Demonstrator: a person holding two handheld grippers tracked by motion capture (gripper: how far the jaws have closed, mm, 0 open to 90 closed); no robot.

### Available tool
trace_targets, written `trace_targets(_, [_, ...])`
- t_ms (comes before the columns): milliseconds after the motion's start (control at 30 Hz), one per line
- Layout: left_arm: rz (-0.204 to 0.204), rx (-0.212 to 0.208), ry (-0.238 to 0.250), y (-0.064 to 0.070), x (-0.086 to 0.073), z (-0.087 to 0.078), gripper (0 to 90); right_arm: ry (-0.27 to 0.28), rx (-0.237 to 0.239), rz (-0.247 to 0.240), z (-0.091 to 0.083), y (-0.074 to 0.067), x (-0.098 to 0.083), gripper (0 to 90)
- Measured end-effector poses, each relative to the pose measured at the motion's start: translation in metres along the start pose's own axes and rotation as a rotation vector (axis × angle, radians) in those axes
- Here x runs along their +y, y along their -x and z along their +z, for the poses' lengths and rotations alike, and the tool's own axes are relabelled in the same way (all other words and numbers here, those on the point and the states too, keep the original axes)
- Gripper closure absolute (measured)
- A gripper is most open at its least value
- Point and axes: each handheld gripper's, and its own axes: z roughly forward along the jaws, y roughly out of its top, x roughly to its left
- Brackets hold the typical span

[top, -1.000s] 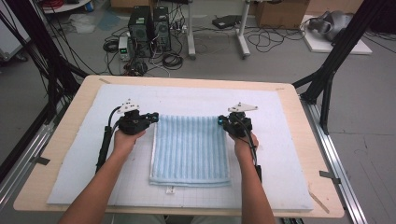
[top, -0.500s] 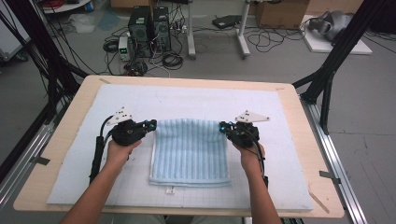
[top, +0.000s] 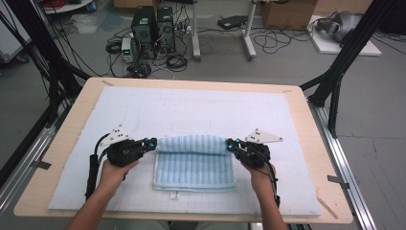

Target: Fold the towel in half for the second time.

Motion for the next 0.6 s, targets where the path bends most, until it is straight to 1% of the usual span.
trace_targets(33, [0.001,-0.006,0.0,0.002,-0.002,-0.002,86.7,-0.002,0.003,-0.002,-0.002,-0.002,-0.002,85.5])
trace_targets(167, [0.037,-0.016,-0.015,0.012,-0.009,-0.007,86.6,0.0,0.009,-0.008,-0.01,-0.009,-0.012,85.5])
trace_targets(233, [0.034,-0.025,-0.015,0.015,-0.014,-0.01,86.5,-0.018,0.003,-0.033,-0.012,-0.014,-0.016,85.5])
trace_targets(367, [0.028,-0.033,-0.026,0.019,-0.023,-0.015,86.5,-0.02,0.014,-0.033,-0.017,-0.02,-0.025,85.4])
trace_targets(467, [0.032,-0.048,-0.036,0.024,-0.028,-0.018,86.4,-0.025,0.016,-0.038,-0.021,-0.026,-0.031,85.4])
trace_targets(533, [0.037,-0.058,-0.035,0.027,-0.032,-0.021,86.4,-0.038,0.005,-0.065,-0.025,-0.031,-0.033,85.3])
trace_targets(600, [0.034,-0.066,-0.04,0.029,-0.036,-0.023,86.3,-0.047,0.003,-0.076,-0.028,-0.034,-0.034,85.2])
